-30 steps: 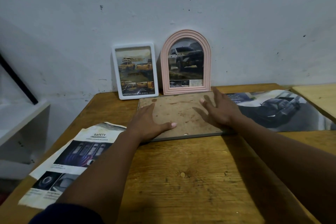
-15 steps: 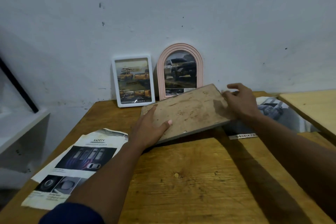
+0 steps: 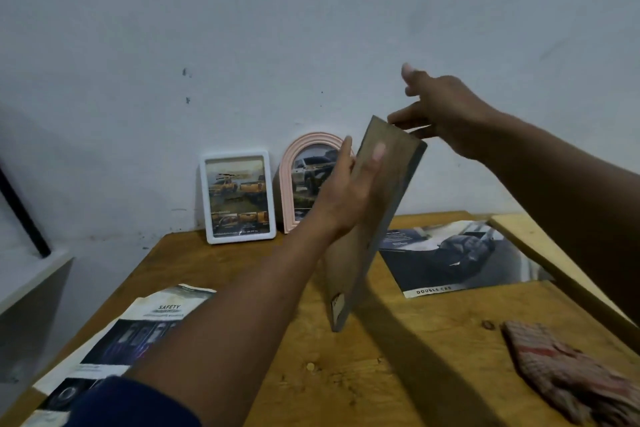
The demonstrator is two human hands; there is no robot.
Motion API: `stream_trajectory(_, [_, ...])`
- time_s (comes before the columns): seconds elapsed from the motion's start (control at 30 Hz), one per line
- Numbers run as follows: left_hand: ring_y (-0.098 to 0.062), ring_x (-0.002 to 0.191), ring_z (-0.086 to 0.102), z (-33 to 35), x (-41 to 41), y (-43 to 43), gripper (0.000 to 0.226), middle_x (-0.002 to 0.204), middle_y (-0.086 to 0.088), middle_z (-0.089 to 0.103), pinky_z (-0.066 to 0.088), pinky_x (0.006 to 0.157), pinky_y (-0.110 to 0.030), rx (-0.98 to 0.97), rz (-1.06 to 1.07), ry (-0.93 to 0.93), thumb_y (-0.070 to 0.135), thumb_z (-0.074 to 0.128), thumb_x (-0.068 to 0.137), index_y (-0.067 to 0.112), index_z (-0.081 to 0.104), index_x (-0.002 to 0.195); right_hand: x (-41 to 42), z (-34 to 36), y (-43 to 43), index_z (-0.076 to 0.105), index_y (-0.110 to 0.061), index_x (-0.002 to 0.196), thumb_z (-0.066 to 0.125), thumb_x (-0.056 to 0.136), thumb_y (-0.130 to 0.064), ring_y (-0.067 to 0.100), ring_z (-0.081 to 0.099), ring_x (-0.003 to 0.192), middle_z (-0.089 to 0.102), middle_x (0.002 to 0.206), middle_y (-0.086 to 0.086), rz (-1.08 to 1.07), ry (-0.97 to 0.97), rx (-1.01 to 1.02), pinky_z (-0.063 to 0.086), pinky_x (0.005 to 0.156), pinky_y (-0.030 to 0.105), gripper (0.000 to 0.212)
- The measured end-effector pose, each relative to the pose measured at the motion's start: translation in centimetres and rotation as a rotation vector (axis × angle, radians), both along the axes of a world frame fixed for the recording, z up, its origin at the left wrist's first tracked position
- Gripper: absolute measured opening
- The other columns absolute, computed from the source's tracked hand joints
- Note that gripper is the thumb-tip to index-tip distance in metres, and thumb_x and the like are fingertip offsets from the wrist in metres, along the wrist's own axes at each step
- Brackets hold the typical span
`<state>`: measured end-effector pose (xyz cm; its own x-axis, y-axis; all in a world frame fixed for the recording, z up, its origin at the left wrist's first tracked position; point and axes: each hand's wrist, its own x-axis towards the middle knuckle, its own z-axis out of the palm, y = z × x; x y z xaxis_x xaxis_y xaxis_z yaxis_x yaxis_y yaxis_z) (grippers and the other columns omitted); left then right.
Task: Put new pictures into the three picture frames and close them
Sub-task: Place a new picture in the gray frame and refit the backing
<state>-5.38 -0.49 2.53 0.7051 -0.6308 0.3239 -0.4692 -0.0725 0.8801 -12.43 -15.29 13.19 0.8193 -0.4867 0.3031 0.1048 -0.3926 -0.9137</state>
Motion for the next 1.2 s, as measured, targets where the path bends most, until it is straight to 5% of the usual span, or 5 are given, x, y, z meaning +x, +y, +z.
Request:
stream_trajectory(0.43, [-0.027, 0.139, 0.049, 4.3, 1.3, 8.8, 0.071, 0.159, -0.002, 0.042, 0.05, 0.105, -0.044, -0.047, 0.381, -0.574, 0.03, 0.061, 0.101, 0.032, 0.022, 0.161, 3.3, -4.5, 7.2, 0.045, -0.018, 0.14, 0.021, 0.097, -0.068, 0.023, 0.064, 0.102, 0.068, 0.116, 0.014, 0.242, 0.019, 0.189, 0.049, 0.078, 0.035, 0.07])
stream_trajectory(0.77, [-0.015, 0.116, 0.058, 0.0, 2.0, 13.2, 0.058, 0.145, 0.001, 0.053, 0.053, 0.068, -0.008, -0.229, 0.495, -0.293, 0.026, 0.075, 0.092, 0.03, 0.053, 0.145, 0.8, -20.3, 5.3, 0.029, -0.021, 0.153, 0.023, 0.095, -0.067, 0.032, 0.036, 0.141, 0.034, 0.158, 0.011, 0.06, 0.357, -0.058, 0.034, 0.11, 0.051, 0.074])
stream_trajectory(0.9, [-0.02, 0.119, 0.059, -4.0, 2.4, 14.9, 0.063, 0.14, 0.004, 0.055, 0.063, 0.078, -0.03, -0.249, 0.54, -0.139, 0.028, 0.078, 0.089, 0.03, 0.053, 0.146, 0.0, -22.6, 5.3, 0.016, -0.028, 0.156, 0.022, 0.096, -0.068, 0.034, 0.05, 0.126, 0.041, 0.151, 0.015, 0.085, 0.443, -0.075, 0.045, 0.095, 0.044, 0.073])
stream_trajectory(1.03, [-0.011, 0.119, 0.051, -9.3, 1.4, 15.7, 0.071, 0.145, 0.006, 0.052, 0.052, 0.065, -0.009, -0.157, 0.565, -0.025, 0.029, 0.078, 0.089, 0.031, 0.045, 0.151, -0.9, -24.1, 5.4, 0.018, -0.028, 0.151, 0.018, 0.085, -0.08, 0.03, 0.061, 0.109, 0.054, 0.137, 0.013, 0.025, 0.439, -0.225, 0.051, 0.093, 0.047, 0.084])
stream_trajectory(1.2, [-0.024, 0.14, 0.042, -14.7, 0.6, 16.3, 0.084, 0.158, 0.005, 0.041, 0.046, 0.106, -0.044, 0.065, 0.579, 0.073, 0.043, 0.076, 0.088, 0.038, 0.029, 0.157, -1.7, -25.4, 4.7, 0.021, -0.021, 0.15, 0.031, 0.095, -0.067, 0.031, 0.063, 0.111, 0.058, 0.135, 0.014, -0.118, 0.447, -0.382, 0.054, 0.09, 0.046, 0.072])
